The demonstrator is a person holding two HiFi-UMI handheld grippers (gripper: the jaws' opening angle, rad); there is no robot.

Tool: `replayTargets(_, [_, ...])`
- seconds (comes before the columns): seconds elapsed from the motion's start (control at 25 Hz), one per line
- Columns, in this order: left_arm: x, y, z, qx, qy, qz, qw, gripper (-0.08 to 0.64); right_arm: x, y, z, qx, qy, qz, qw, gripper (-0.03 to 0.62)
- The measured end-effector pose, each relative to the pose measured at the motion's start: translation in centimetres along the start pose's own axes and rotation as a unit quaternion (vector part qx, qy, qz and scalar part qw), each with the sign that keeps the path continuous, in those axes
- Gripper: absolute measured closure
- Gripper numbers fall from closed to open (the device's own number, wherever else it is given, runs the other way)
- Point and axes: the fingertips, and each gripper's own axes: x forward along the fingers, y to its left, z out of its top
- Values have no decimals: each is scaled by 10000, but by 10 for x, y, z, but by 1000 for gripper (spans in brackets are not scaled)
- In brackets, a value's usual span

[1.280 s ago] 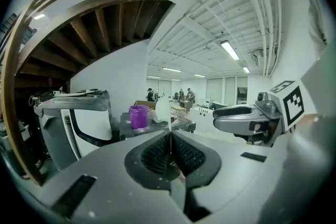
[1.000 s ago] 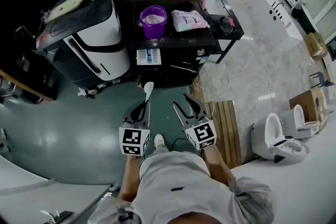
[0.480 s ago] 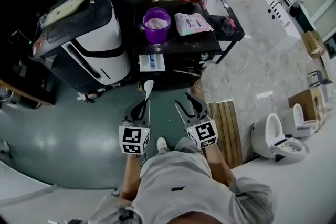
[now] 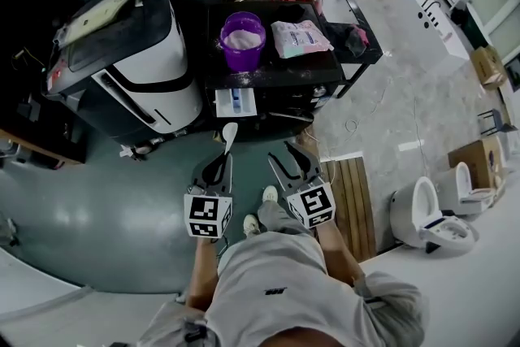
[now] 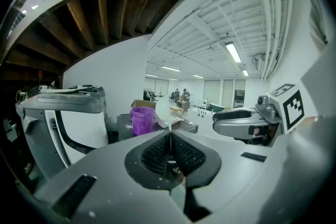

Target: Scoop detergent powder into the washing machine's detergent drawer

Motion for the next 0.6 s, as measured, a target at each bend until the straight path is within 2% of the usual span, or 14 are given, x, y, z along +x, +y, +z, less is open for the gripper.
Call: replayTargets(0.6, [78, 16, 28, 52, 88, 483, 9988, 545, 58, -73, 7, 69, -112, 437, 9990, 423])
